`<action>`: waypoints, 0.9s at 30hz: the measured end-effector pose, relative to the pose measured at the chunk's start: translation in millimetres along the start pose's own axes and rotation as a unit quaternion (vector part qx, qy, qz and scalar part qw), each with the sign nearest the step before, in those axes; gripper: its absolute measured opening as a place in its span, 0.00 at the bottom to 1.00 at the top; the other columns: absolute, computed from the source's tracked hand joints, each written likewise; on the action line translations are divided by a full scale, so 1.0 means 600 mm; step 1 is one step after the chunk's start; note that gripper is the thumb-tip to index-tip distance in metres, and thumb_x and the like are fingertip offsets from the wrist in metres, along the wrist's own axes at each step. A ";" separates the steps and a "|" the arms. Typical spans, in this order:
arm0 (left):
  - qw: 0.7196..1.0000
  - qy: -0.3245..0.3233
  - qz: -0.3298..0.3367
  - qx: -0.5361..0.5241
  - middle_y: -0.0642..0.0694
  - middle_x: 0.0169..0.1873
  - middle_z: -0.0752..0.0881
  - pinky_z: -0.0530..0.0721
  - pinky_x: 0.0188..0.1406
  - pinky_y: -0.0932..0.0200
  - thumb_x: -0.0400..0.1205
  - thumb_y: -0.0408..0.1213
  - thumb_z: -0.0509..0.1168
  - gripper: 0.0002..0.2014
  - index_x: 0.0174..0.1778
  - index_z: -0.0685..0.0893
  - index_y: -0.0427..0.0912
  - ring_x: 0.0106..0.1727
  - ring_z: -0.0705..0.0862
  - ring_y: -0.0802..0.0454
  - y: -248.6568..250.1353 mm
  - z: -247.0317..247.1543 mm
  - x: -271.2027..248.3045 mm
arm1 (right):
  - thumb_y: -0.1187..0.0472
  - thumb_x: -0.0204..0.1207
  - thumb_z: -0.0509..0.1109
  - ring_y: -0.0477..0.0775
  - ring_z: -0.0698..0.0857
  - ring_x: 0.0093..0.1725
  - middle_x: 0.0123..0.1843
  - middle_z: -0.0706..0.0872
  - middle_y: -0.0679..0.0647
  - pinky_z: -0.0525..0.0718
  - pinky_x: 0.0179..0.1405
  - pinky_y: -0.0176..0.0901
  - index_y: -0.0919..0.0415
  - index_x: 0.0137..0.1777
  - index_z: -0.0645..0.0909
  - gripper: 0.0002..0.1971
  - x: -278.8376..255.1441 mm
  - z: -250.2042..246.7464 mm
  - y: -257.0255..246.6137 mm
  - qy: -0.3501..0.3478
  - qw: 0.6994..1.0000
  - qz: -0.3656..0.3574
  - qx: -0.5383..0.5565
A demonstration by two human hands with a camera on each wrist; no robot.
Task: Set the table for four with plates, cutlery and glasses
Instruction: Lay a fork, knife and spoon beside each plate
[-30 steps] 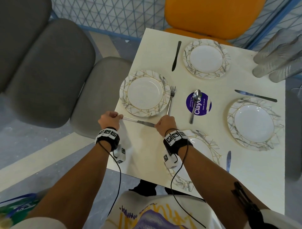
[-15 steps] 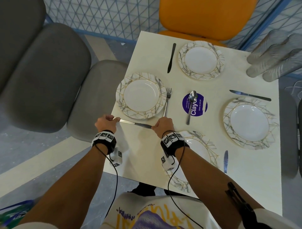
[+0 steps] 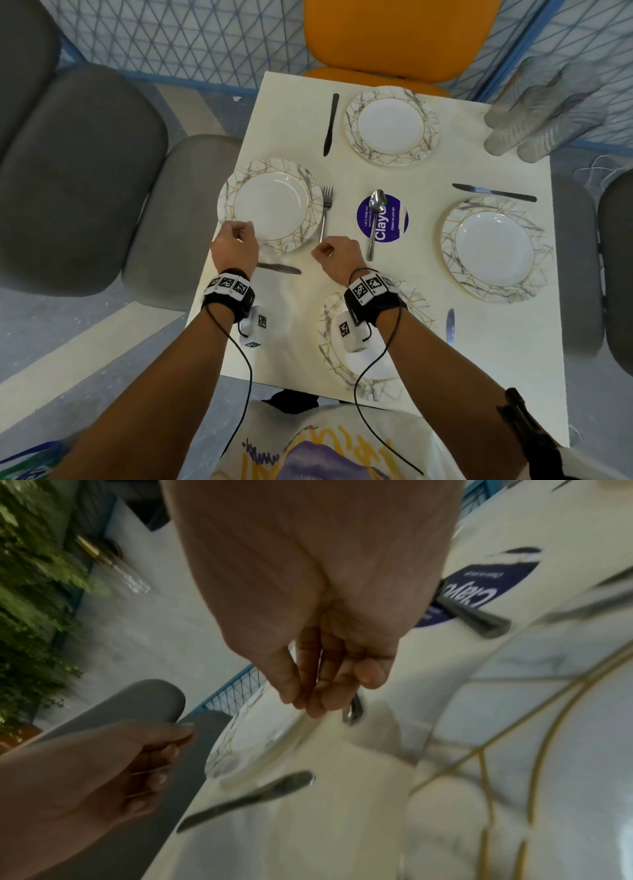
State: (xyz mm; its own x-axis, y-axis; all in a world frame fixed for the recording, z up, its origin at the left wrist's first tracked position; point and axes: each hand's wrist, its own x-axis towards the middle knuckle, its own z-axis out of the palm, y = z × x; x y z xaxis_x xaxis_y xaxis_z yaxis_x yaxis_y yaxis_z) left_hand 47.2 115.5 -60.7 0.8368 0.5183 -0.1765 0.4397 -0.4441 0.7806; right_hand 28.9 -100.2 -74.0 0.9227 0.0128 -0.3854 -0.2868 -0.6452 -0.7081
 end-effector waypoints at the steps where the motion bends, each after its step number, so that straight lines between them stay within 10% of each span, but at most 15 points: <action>1: 1.000 -0.013 0.018 -0.004 0.52 0.41 0.86 0.82 0.47 0.59 0.86 0.45 0.68 0.10 0.53 0.87 0.42 0.42 0.83 0.52 0.015 0.015 -0.007 | 0.56 0.79 0.73 0.47 0.86 0.42 0.43 0.91 0.50 0.82 0.45 0.35 0.60 0.47 0.89 0.08 0.002 -0.014 0.006 0.010 1.000 0.000 0.013; 6: 0.990 -0.094 0.104 -0.011 0.55 0.36 0.86 0.74 0.34 0.80 0.86 0.43 0.70 0.07 0.51 0.87 0.43 0.35 0.82 0.64 0.098 0.102 -0.045 | 0.57 0.80 0.73 0.43 0.84 0.40 0.42 0.89 0.49 0.79 0.44 0.29 0.60 0.48 0.88 0.07 0.035 -0.104 0.044 0.094 0.993 0.012 0.068; 10: 0.978 -0.184 0.097 -0.025 0.53 0.36 0.90 0.88 0.44 0.66 0.84 0.43 0.71 0.05 0.48 0.88 0.47 0.37 0.89 0.55 0.145 0.191 -0.070 | 0.58 0.80 0.72 0.44 0.82 0.42 0.44 0.88 0.49 0.74 0.38 0.15 0.58 0.52 0.87 0.06 0.085 -0.180 0.077 0.163 0.984 0.036 0.056; 13: 0.964 -0.256 0.068 0.009 0.50 0.42 0.92 0.92 0.52 0.49 0.84 0.43 0.71 0.04 0.49 0.88 0.48 0.44 0.92 0.48 0.162 0.255 -0.082 | 0.61 0.78 0.72 0.48 0.83 0.46 0.51 0.89 0.56 0.79 0.46 0.29 0.59 0.58 0.86 0.10 0.125 -0.215 0.100 0.182 0.981 0.051 0.044; 21: 0.936 -0.279 0.062 0.205 0.47 0.47 0.90 0.75 0.40 0.65 0.80 0.42 0.73 0.09 0.53 0.90 0.43 0.47 0.87 0.49 0.162 0.349 -0.104 | 0.55 0.78 0.75 0.59 0.84 0.60 0.61 0.85 0.60 0.84 0.64 0.51 0.61 0.64 0.84 0.17 0.193 -0.228 0.128 0.096 0.992 0.065 -0.050; 27: 0.938 -0.258 0.059 0.222 0.48 0.53 0.91 0.75 0.46 0.63 0.79 0.38 0.74 0.10 0.56 0.91 0.45 0.54 0.87 0.49 0.161 0.358 -0.113 | 0.61 0.79 0.73 0.58 0.88 0.52 0.52 0.89 0.57 0.88 0.55 0.51 0.61 0.53 0.86 0.06 0.196 -0.221 0.127 0.070 0.994 0.075 -0.031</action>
State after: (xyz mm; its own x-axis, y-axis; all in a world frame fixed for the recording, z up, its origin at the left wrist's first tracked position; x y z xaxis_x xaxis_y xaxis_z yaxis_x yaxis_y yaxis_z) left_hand 102.8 -119.5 -101.8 0.8842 0.0745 -0.4611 0.3309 -0.7967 0.5057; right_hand 149.8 -249.2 -94.9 0.8990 -0.1906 -0.3943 -0.4111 -0.6777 -0.6097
